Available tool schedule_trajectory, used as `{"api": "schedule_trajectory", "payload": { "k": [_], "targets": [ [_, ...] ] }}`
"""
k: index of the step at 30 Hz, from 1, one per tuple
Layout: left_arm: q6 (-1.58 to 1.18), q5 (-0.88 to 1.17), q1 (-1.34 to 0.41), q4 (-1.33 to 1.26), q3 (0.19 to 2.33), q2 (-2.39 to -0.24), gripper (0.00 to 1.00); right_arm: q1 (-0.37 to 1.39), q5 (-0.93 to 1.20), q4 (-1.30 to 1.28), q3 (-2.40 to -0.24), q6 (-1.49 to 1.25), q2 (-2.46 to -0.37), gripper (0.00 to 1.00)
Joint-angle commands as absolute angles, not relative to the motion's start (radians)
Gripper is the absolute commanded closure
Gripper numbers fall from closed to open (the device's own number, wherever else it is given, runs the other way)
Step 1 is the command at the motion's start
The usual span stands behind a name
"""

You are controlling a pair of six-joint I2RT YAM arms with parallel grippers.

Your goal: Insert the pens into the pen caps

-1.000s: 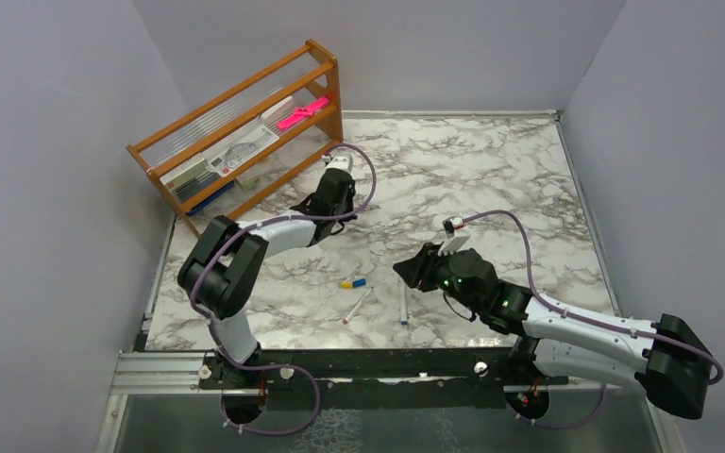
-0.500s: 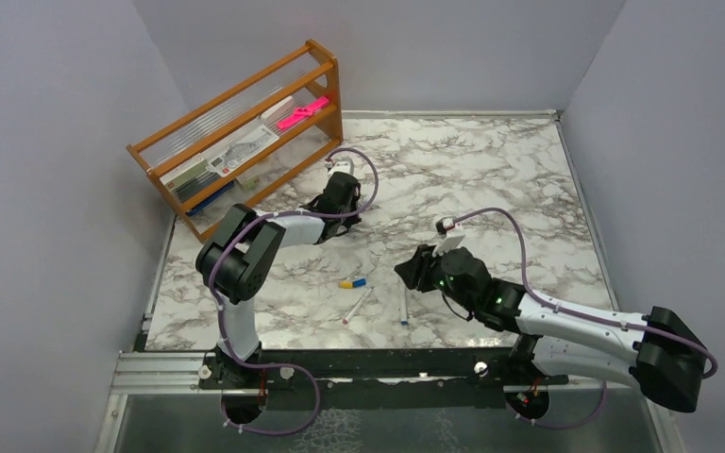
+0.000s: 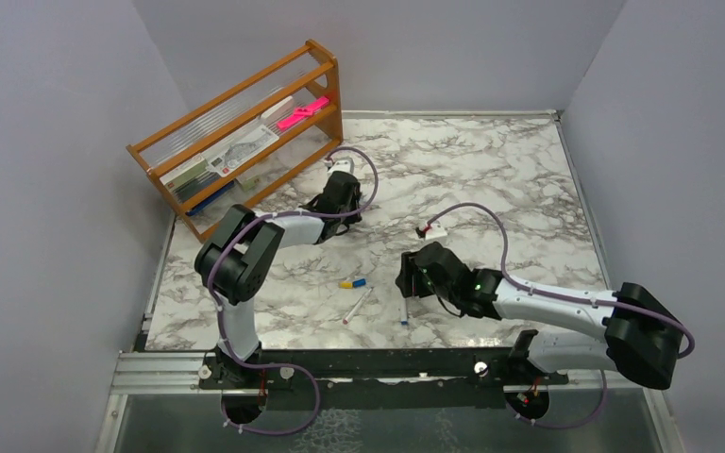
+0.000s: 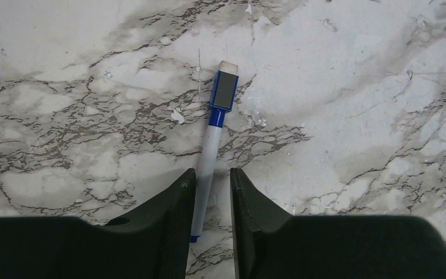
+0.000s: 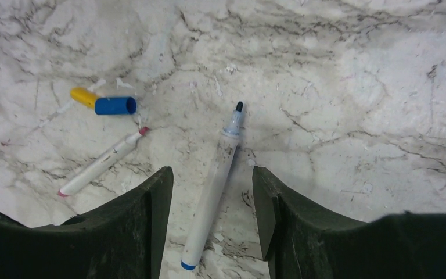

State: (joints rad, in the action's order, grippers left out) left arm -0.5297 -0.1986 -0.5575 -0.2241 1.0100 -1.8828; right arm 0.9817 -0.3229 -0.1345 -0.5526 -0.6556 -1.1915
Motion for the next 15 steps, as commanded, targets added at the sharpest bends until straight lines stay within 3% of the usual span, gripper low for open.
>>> {"api": "schedule_trajectory", "payload": {
  "k": [1,15],
  "targets": [
    [-0.543,-0.158,-0.559,-0.268,1.006,-1.800,0.70,0.981,-0.230,-0.179,-0.537,-0.643,-1.230,0.47],
    [-0.496,-0.213,-0.570,-0.261,0.821,-1.351,0.67,1.004,-0.205,-0.244,-0.604,-0.636,-1.393,0.58]
  ]
}}
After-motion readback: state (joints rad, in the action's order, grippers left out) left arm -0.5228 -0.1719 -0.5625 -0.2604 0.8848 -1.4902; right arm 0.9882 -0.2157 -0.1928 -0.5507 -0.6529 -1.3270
